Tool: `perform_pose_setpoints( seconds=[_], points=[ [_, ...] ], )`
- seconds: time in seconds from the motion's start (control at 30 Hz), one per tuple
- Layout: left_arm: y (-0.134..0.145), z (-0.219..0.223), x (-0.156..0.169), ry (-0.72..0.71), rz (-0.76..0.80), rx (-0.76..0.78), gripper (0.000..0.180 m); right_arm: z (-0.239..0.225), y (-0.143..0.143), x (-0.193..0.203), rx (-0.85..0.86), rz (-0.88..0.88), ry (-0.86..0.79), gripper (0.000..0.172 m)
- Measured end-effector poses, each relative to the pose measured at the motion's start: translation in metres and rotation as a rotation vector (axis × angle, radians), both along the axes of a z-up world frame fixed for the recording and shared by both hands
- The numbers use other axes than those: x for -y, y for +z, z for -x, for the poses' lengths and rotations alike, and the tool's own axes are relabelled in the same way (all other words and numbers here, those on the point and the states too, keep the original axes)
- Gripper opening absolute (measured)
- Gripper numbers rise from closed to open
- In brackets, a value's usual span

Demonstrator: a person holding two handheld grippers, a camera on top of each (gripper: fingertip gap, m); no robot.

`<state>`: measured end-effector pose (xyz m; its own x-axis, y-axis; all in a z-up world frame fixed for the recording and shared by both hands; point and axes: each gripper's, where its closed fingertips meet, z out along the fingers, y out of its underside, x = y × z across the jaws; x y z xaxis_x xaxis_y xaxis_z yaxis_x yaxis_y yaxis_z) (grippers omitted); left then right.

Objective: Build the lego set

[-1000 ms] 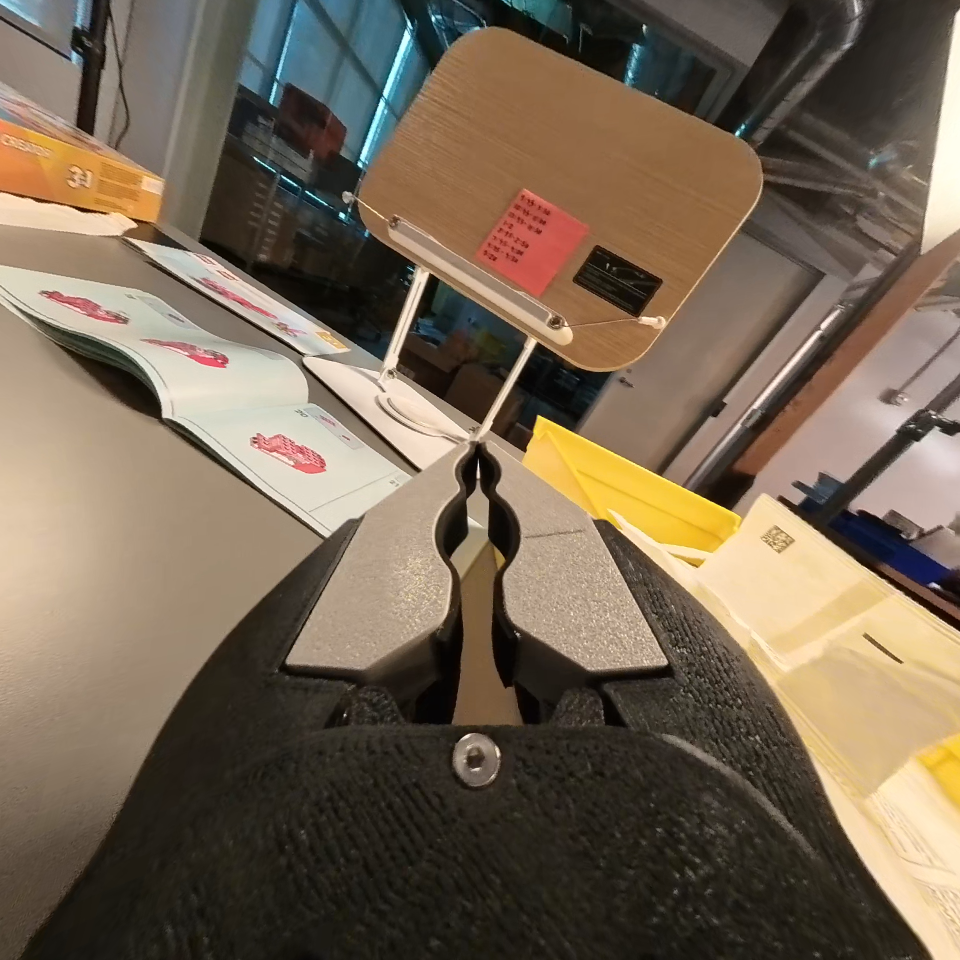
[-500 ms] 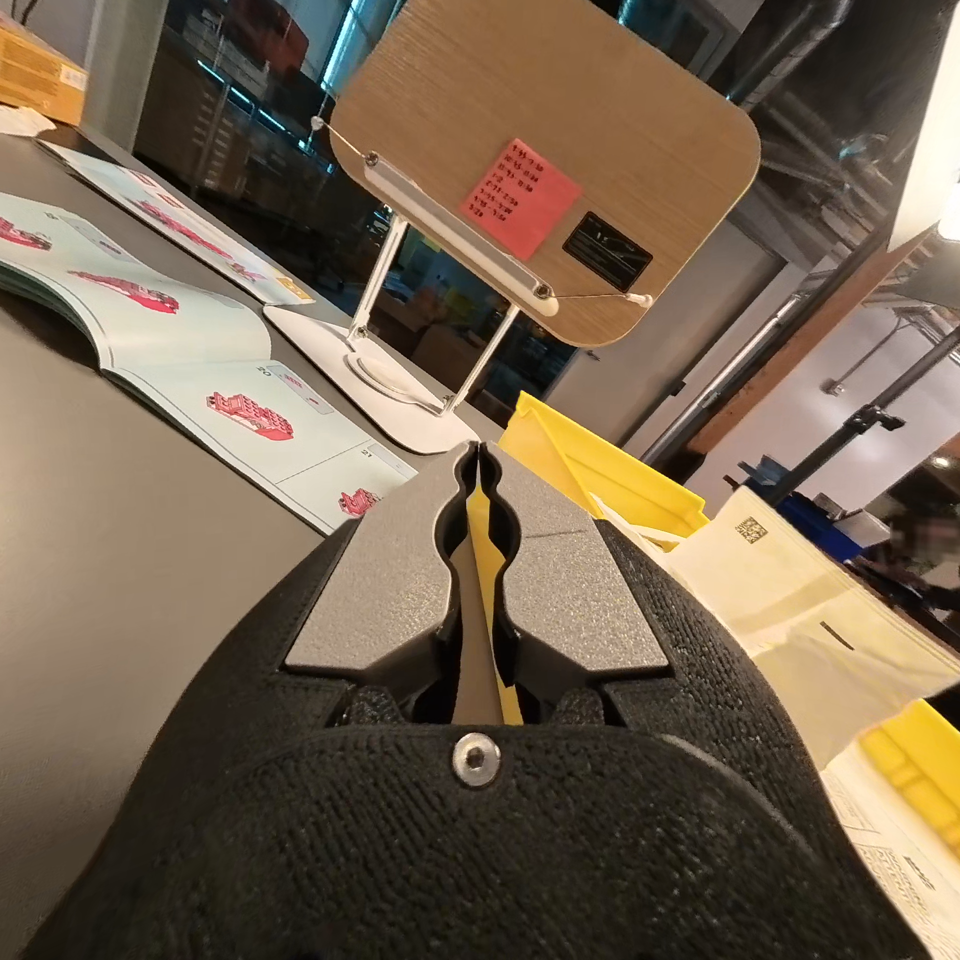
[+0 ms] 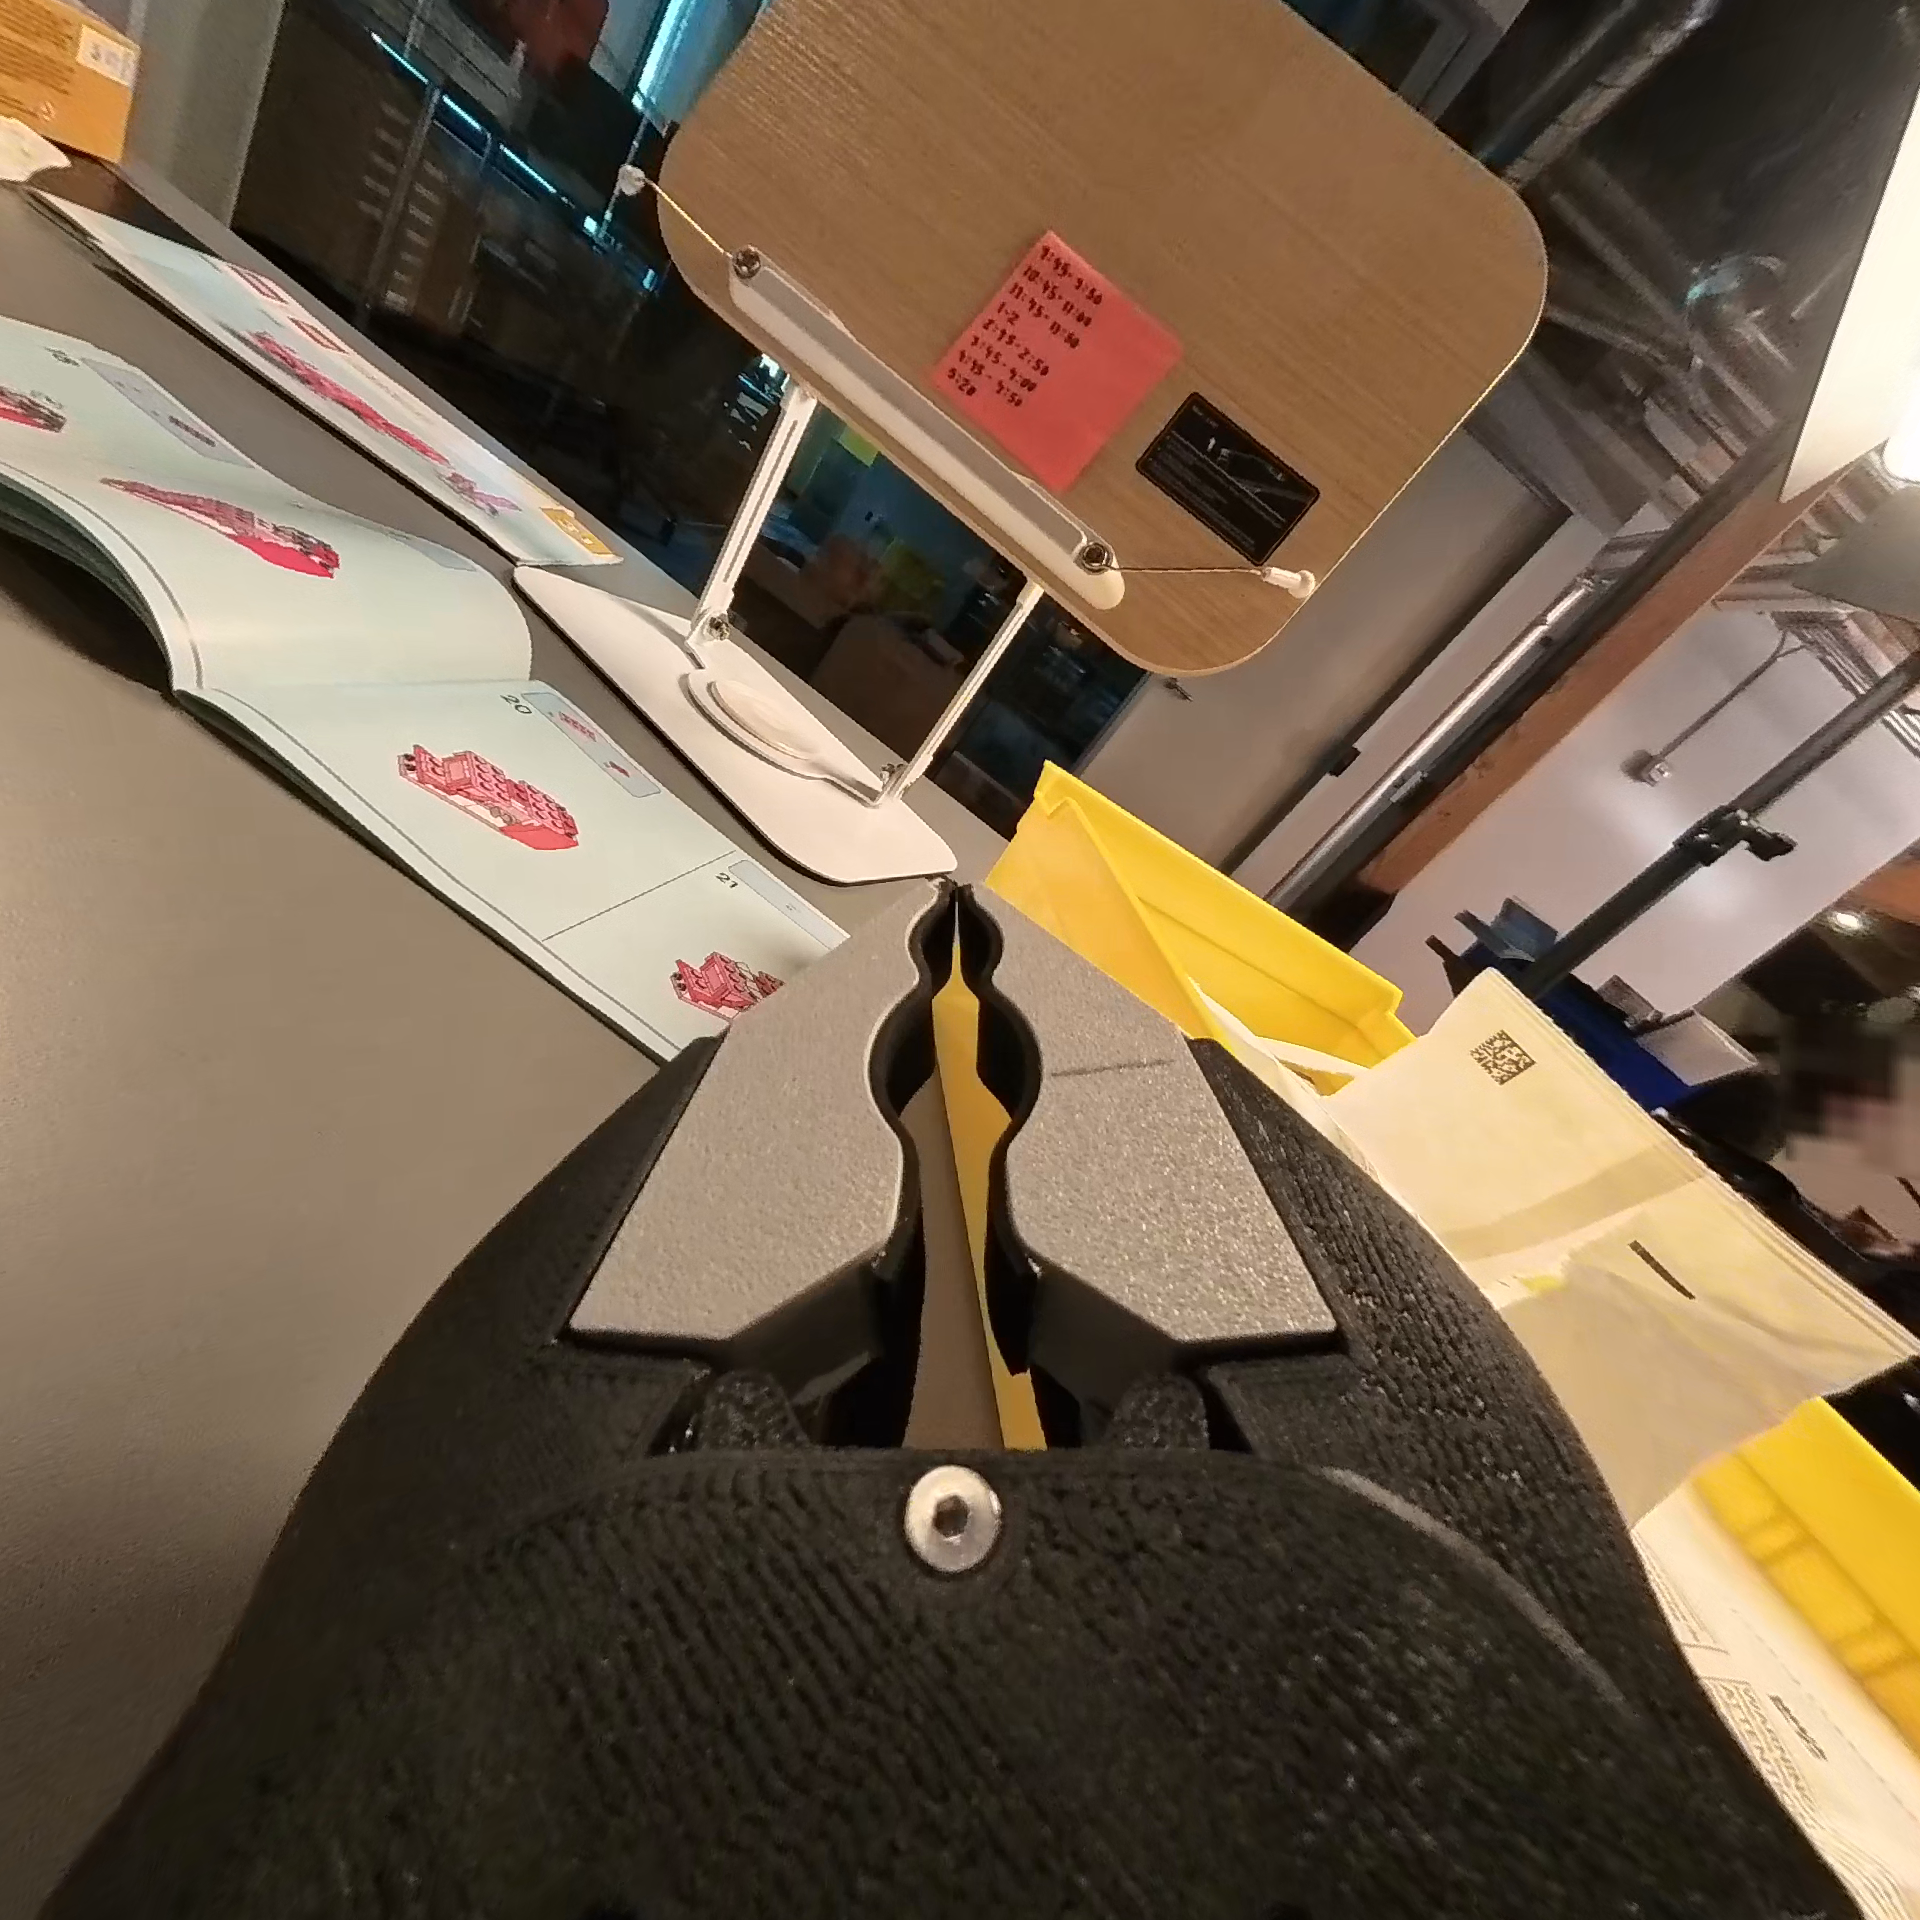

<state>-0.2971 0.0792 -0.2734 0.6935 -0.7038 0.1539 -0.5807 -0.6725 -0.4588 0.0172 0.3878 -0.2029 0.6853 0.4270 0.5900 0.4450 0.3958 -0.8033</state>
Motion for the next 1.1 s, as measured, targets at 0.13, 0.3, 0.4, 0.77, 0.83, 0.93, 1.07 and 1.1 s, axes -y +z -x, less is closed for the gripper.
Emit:
perform_pose_setpoints(
  seconds=[0.13, 0.3, 0.4, 0.77, 0.83, 0.93, 1.07, 1.1],
  points=[
    [-0.009, 0.004, -0.007, -0.031, -0.044, -0.083, 0.02, 0.0, 0.0, 0.0, 0.003, 0.0, -0.004, 0.0],
    [-0.01, 0.036, 0.002, 0.034, 0.032, -0.215, 0.021, 0.001, -0.001, 0.001, 0.014, -0.005, 0.001, 0.0],
    [-0.001, 0.055, 0.015, 0.045, 0.073, -0.278, 0.035, 0.002, 0.0, 0.002, 0.014, -0.01, 0.006, 0.0],
    [-0.011, 0.077, 0.071, -0.002, 0.304, -0.442, 0.08, 0.002, 0.003, 0.003, -0.002, -0.015, 0.014, 0.0],
    [-0.015, 0.079, 0.062, -0.031, 0.261, -0.48, 0.068, 0.002, 0.002, 0.003, 0.0, -0.016, 0.016, 0.0],
    [-0.018, 0.086, 0.036, -0.042, 0.136, -0.559, 0.044, 0.002, 0.002, 0.003, 0.0, -0.015, 0.015, 0.0],
    [-0.01, 0.092, 0.0, 0.047, 0.012, -0.544, 0.025, 0.002, 0.002, 0.003, -0.003, -0.012, 0.015, 0.0],
    [-0.005, 0.091, -0.004, 0.069, 0.009, -0.514, 0.024, 0.002, 0.002, 0.003, -0.004, -0.012, 0.015, 0.0]
  ],
)
